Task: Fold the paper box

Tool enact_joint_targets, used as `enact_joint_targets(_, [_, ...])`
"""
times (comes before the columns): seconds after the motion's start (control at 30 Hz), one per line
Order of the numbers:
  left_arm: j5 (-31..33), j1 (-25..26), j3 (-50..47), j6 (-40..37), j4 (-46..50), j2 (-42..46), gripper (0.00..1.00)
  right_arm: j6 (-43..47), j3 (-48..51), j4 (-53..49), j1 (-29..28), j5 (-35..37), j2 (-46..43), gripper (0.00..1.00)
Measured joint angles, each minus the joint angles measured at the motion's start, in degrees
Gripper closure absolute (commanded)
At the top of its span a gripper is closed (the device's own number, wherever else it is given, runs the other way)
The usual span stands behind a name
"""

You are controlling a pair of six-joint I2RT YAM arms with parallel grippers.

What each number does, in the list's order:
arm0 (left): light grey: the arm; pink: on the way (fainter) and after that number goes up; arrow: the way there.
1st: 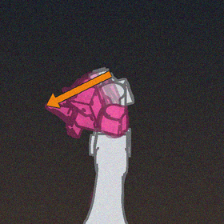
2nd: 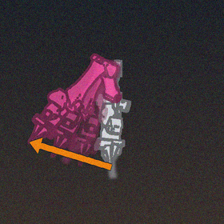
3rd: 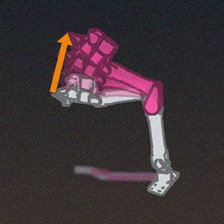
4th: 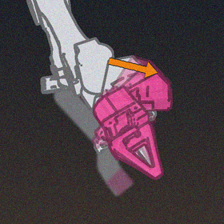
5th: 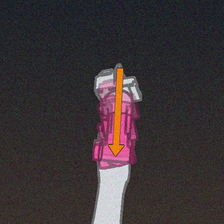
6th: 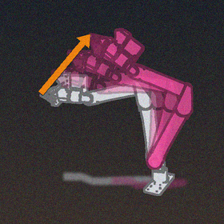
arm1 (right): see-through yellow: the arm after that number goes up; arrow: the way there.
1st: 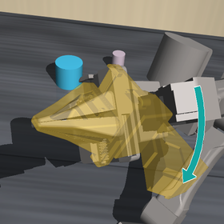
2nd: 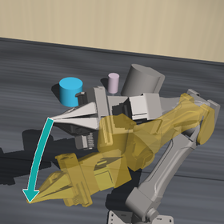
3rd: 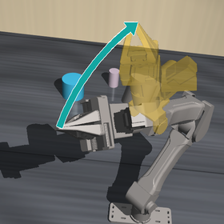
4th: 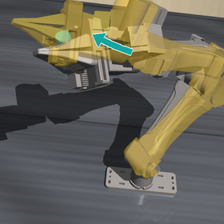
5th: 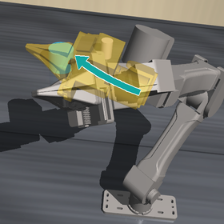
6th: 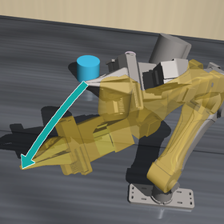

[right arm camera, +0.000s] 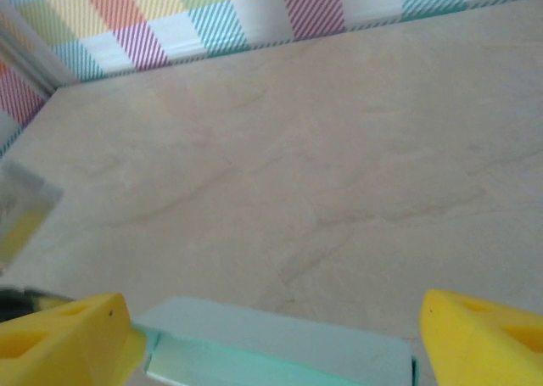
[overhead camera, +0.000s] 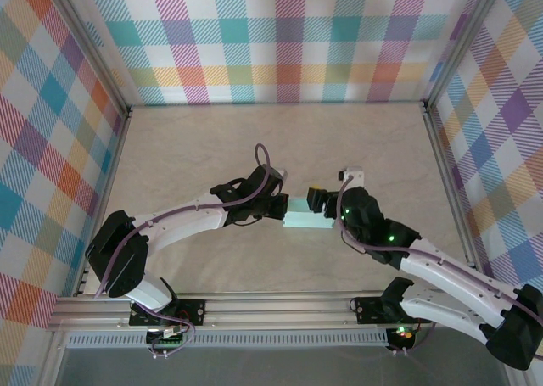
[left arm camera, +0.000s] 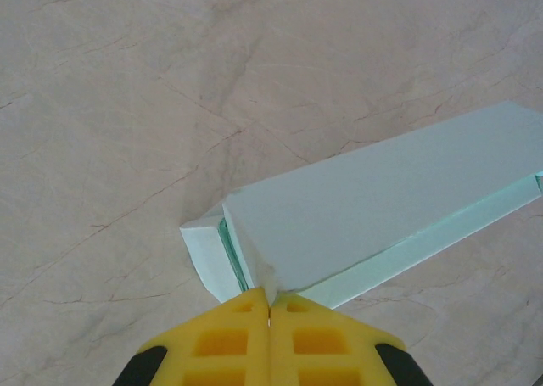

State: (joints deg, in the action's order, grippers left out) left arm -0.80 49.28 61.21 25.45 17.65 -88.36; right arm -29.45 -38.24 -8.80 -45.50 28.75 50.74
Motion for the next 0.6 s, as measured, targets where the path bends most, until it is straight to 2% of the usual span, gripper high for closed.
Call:
enact_joint_targets(0.13, [0.0, 0.0, 0.0, 0.0, 0.0, 0.0, 1.0, -6.3, -4.8, -5.5, 8.2, -6.6, 2.9, 0.13])
enact_joint_targets(0.27, [0.0, 0.0, 0.0, -0.4, 0.0, 0.0, 0.97, -11.1, -5.1, -9.4, 14.8, -13.8, 6.4, 0.14])
enact_joint_targets(0.4, [0.0, 0.0, 0.0, -0.9, 0.0, 0.0, 0.96, -14.1, -4.7, -11.9, 15.8, -19.0, 10.1, 0.16])
enact_joint_targets(0.6, [0.0, 0.0, 0.0, -1.3, 0.0, 0.0, 0.93, -16.3, -2.0, -12.0, 15.9, -22.5, 12.9, 0.19])
